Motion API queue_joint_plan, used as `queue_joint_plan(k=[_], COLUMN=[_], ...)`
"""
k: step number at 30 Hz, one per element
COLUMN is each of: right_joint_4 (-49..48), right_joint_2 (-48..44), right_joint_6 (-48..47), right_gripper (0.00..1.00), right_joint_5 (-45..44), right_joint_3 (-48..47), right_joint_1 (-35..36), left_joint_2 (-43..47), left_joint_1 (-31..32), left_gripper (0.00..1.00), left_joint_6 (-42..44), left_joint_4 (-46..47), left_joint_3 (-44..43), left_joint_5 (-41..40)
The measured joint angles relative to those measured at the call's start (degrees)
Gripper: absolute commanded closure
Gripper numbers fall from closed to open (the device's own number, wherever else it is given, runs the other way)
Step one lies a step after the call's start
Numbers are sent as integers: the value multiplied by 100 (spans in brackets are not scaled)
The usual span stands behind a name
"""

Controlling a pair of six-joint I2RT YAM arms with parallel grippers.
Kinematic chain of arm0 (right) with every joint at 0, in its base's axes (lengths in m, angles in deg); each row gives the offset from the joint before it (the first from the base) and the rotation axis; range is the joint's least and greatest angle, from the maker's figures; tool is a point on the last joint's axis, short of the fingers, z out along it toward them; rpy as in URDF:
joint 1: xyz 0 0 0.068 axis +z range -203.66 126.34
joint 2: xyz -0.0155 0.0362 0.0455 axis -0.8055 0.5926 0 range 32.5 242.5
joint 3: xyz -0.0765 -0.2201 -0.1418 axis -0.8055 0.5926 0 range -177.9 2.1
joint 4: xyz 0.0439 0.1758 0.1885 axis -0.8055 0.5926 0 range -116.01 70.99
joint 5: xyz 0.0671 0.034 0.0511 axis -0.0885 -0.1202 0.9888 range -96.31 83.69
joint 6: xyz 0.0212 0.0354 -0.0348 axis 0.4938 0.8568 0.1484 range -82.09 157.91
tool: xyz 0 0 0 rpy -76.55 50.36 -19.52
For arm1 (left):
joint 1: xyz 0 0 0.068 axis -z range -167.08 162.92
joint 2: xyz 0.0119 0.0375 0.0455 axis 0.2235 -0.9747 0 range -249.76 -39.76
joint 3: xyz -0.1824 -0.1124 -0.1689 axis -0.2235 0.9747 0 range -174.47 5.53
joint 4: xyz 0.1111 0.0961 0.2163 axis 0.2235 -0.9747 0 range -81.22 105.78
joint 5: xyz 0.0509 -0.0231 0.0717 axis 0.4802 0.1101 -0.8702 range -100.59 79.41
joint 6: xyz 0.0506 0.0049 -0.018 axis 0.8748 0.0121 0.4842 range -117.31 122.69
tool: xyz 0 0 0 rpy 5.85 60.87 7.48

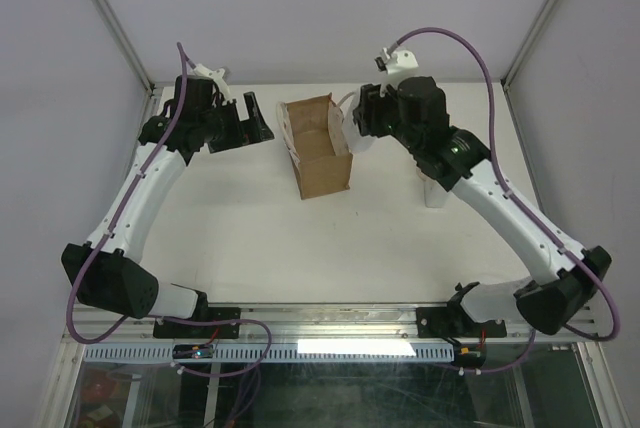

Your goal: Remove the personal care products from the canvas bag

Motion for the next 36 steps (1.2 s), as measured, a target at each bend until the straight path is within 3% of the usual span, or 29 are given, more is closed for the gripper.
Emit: queue_joint_plan(k=[9,22,27,36], right_joint_4=[708,761,446,-22], right_joint_2=[-1631,-2664,-3357,-3598], right_joint_6=[129,1025,949,828], right_gripper=[100,100,100,100], right_joint_5=[-638,-960,-1132,-1576], right_joint_3=[1709,4559,4983,5488], right_joint_1=[-79,-763,-973,-1438], left_joint_2=[-79,-48,98,227], left_joint_1=[7,129,129,166], left_gripper=[1,1,1,1], left_joint_6=[-304,-651,-769,-885], left_joint_4=[179,332,337,345], left_joint_3=[205,409,496,511], left_joint_5=[144,199,173,52])
